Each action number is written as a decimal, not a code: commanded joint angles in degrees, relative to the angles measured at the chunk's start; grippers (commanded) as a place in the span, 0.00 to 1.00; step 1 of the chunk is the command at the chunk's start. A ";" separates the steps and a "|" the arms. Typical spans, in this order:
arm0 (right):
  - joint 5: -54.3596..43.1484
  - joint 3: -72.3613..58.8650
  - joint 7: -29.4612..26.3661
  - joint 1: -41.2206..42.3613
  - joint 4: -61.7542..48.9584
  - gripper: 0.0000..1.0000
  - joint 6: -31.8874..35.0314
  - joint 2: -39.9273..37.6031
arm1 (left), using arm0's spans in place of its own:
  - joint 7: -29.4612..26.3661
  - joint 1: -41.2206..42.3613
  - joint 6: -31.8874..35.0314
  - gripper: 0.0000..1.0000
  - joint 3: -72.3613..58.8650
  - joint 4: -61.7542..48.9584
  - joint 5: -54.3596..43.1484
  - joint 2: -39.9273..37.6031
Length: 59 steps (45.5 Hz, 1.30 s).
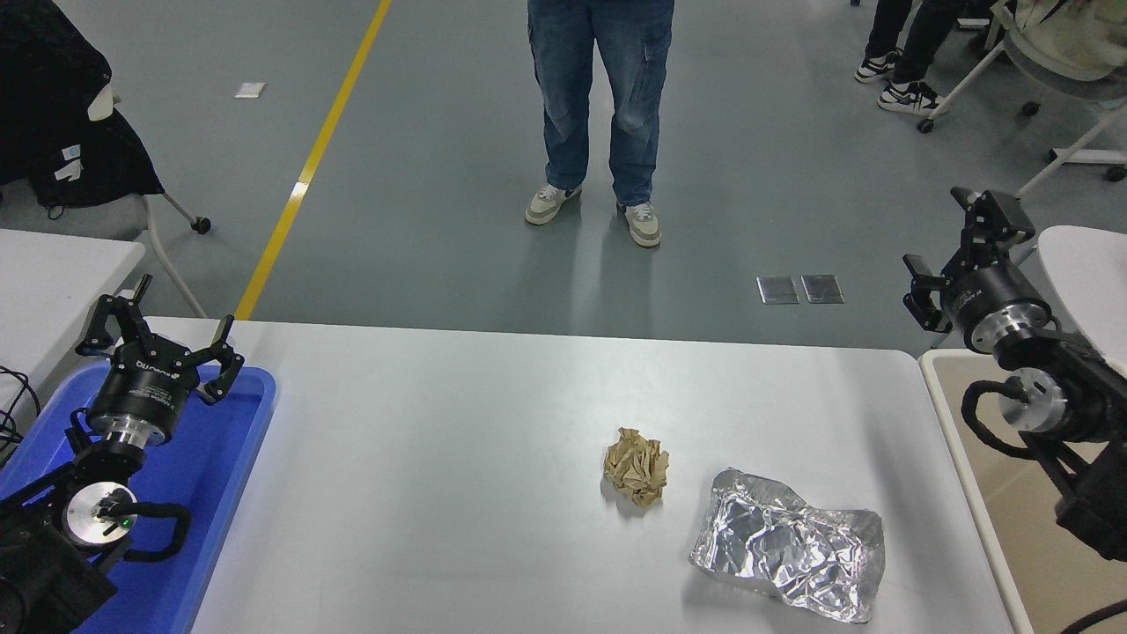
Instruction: Clean the table surface
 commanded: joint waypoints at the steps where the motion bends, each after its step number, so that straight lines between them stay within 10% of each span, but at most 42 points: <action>1: 0.08 0.09 3.59 -3.50 0.34 0.99 0.10 0.80 | 0.00 0.00 0.00 1.00 0.00 0.00 0.00 0.00; 59: 0.79 -15.38 3.68 3.96 -7.93 0.98 0.18 -4.65 | 0.00 0.00 0.00 1.00 0.00 0.00 0.00 0.00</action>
